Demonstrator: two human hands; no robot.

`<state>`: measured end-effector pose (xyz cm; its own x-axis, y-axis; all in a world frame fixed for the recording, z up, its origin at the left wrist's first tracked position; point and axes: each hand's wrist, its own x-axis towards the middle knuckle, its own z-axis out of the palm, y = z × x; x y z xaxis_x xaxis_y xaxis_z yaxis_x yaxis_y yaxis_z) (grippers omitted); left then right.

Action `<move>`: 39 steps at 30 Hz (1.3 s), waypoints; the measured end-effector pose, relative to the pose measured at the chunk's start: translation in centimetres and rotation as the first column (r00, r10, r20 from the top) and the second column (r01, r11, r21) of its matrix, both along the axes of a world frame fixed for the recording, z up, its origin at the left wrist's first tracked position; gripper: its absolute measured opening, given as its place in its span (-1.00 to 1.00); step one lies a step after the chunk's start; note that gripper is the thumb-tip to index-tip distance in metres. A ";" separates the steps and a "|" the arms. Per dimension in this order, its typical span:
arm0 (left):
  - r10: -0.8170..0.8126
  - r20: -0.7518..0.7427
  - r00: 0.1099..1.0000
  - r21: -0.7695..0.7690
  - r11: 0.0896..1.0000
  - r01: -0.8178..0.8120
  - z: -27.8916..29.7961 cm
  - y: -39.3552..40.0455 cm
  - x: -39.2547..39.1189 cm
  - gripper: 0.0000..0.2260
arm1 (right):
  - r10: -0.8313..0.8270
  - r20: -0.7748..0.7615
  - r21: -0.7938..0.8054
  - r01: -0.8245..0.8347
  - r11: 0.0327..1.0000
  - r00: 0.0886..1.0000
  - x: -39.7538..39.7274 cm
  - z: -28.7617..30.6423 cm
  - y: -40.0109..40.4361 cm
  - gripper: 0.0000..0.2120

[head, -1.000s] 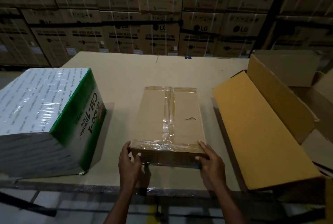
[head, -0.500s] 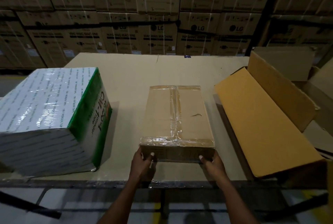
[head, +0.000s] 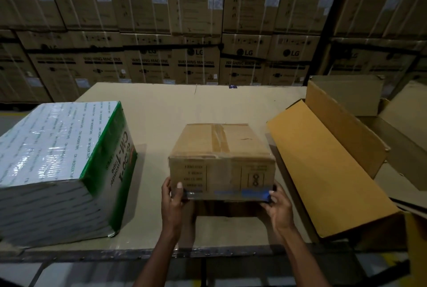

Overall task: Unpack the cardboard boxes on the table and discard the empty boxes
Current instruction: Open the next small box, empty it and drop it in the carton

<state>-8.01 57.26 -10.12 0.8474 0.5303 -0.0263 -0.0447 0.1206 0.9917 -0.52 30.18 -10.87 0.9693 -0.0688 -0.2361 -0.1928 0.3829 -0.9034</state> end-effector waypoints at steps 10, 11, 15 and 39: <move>0.023 0.240 0.971 0.178 0.982 -0.068 9.6 1.3 5.1 -0.41 | 0.057 0.356 -0.196 0.014 0.981 0.933 5.3 10.7 -0.3 -0.39; 0.035 0.244 0.969 0.189 0.979 -0.083 10.3 1.4 5.7 -0.39 | 0.053 0.389 -0.220 0.037 0.975 0.920 5.5 11.9 -0.1 -0.40; 0.002 0.239 0.971 0.264 0.962 -0.067 11.7 2.8 7.2 -0.27 | 0.038 0.449 -0.283 0.102 0.954 0.893 6.3 13.7 0.2 -0.41; -0.010 -0.177 0.984 0.414 0.906 0.084 1.4 2.1 5.3 -0.22 | 0.147 0.084 -0.627 -0.063 0.777 0.985 4.9 0.4 2.0 -0.08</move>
